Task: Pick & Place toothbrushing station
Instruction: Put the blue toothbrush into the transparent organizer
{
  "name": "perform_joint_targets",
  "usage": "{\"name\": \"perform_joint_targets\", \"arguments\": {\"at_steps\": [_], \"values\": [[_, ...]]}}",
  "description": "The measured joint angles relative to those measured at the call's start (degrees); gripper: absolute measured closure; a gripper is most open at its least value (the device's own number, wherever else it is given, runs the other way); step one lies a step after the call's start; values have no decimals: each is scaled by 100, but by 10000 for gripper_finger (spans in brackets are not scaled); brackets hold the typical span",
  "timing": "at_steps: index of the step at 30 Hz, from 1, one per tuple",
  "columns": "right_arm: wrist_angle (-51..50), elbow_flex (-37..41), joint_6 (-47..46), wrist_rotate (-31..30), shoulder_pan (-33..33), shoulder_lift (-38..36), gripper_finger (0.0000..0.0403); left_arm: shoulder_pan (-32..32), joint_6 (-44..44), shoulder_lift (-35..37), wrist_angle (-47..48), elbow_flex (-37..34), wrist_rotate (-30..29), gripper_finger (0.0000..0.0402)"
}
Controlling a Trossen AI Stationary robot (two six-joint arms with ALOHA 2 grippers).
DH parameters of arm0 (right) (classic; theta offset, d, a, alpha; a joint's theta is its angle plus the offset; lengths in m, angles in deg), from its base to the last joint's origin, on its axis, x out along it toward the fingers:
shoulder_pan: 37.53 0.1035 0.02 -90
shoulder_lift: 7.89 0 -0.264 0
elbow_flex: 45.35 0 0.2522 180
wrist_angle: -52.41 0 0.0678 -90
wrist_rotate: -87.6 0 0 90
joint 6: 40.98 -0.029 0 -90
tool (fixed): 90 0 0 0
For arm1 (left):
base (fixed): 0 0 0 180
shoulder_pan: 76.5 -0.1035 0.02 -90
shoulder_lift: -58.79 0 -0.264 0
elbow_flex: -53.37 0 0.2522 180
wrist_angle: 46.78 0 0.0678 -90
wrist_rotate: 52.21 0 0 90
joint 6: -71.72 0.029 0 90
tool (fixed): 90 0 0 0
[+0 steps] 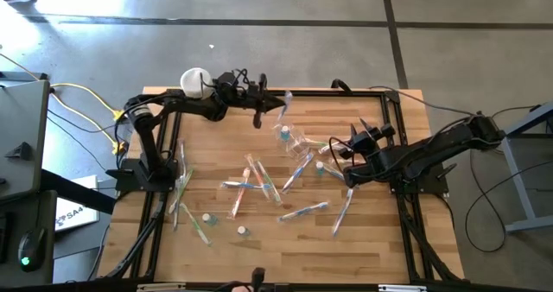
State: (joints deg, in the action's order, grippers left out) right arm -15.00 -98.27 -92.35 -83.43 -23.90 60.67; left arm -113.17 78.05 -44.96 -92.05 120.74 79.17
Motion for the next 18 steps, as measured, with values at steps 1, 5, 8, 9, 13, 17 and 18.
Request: {"name": "perform_joint_targets", "arguments": {"at_steps": [1, 5, 8, 9, 13, 17, 18], "values": [[17, 34, 0, 12, 0, 0, 254, -2, 84, -35, -9, 0, -4, 402], [76, 122, -2, 57, 0, 2, 254, -9, 92, -188, 1, 0, 3, 402], [113, 151, -2, 34, 0, 2, 254, -7, 78, -341, 5, 0, -9, 402], [122, 151, -2, 33, 0, 2, 254, -7, 66, -383, 1, 0, -33, 402], [120, 151, 4, 20, 0, 2, 254, -7, 20, -487, 31, 0, -101, 402], [120, 151, 11, 19, 0, 2, 254, -7, -64, -517, 95, 0, 154, 402], [120, 151, 11, 25, 0, 2, 254, -7, -64, -517, 118, 0, 219, 402]]}}
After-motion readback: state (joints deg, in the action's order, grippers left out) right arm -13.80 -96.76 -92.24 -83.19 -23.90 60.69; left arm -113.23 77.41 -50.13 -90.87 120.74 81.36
